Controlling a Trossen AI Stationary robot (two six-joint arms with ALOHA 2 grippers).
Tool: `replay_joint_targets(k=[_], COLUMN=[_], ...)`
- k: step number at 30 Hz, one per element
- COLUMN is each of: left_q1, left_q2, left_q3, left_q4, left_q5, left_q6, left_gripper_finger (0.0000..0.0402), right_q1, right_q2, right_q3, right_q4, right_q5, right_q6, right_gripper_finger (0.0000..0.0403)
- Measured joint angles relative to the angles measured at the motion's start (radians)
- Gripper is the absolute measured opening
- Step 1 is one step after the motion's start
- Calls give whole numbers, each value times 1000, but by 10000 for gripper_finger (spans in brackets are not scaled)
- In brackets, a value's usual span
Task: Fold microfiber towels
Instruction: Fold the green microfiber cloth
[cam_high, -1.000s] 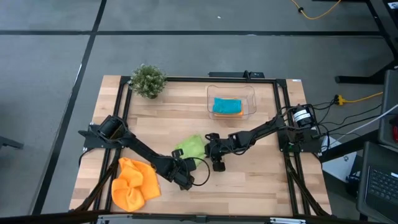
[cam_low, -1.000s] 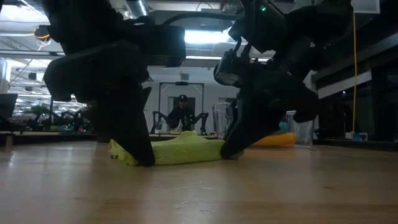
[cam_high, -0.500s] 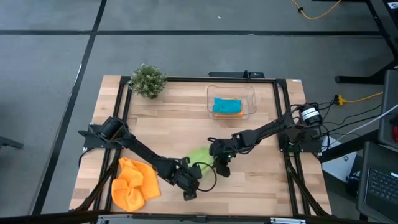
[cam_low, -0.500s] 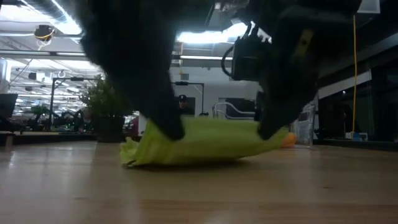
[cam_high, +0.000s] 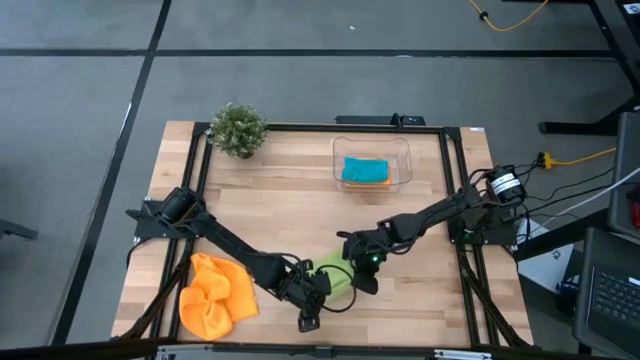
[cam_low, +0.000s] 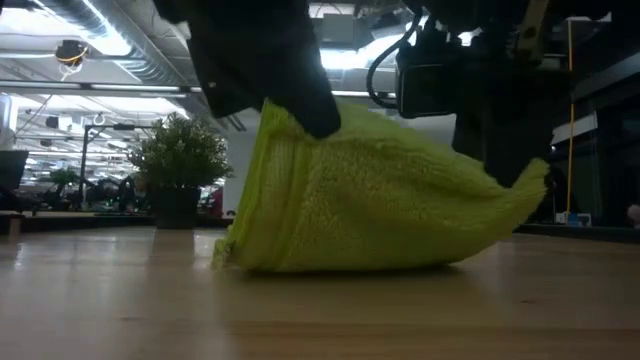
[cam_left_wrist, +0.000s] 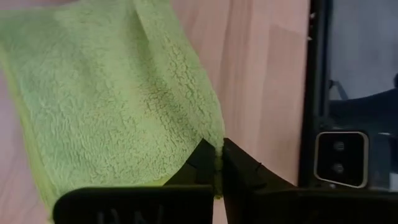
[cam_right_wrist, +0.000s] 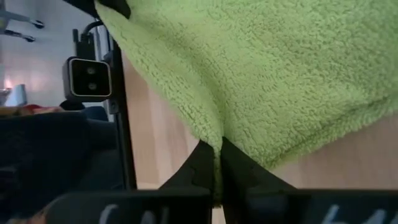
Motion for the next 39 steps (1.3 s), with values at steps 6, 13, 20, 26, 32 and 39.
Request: replay_joint_targets(k=[6,13,20,26,32,39], left_q1=[1,1,17,20,18,19], left_q2=[0,-1,-2,-2,-3,-3], left_q3=[9,10,10,10,10,10], left_q4=[7,8,57,113,75,38], left_q5=[47,49,153,218,178,90], left_q6=[-1,-1,-7,-8,-8,-2], left_gripper_finger=[0,0,0,0,0,0], right_q1=[-1,-2,-7,-6,-6,-6], right_q2=[-2,-2,-2,-2,-3,-3], right_q3=[2,3,18,82,125,125], right_q4=[6,8,4,-4,-118,-218], right_q5=[-103,-130,-191,-261,-172,-87], right_q6=[42,54,80,95,26,-4], right_gripper_finger=[8,8,8,8,8,8])
